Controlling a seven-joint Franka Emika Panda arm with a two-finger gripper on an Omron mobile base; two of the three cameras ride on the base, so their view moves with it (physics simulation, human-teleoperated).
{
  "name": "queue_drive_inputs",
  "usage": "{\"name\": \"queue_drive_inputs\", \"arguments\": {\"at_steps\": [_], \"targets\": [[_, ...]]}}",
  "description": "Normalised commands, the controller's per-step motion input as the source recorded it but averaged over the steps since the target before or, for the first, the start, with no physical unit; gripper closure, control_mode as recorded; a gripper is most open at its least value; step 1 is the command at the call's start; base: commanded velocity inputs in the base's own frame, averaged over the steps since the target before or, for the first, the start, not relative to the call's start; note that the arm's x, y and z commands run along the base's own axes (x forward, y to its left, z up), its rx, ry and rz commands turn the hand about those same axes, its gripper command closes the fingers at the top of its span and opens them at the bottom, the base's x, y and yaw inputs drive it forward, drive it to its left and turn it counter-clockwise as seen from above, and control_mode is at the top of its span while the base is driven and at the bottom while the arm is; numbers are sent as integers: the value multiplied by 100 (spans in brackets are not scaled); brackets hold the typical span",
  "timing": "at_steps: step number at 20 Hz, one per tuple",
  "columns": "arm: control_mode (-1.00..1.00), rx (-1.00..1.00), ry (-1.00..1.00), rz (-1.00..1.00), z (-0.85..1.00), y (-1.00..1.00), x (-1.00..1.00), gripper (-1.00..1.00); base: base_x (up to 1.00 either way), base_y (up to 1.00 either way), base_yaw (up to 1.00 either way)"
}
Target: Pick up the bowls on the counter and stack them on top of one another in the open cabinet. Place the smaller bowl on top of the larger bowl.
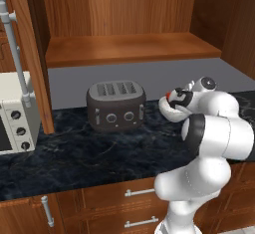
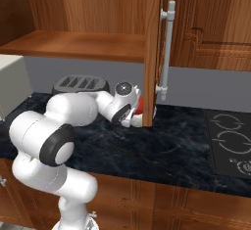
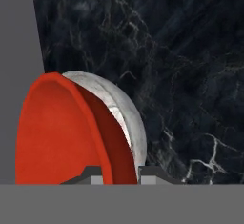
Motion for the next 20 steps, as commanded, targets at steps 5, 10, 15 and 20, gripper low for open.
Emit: {"name": "queue_drive_inputs", "arguments": {"at_steps": [5, 10, 15, 20], "targets": [[-100, 0, 4, 0, -8, -12, 15, 100, 0, 0, 0], [-100, 0, 5, 0, -10, -12, 10, 100, 0, 0, 0], [-100, 0, 5, 0, -10, -3, 17, 100, 0, 0, 0], [-100, 0, 5, 1, -9, 0, 27, 100, 0, 0, 0]]}}
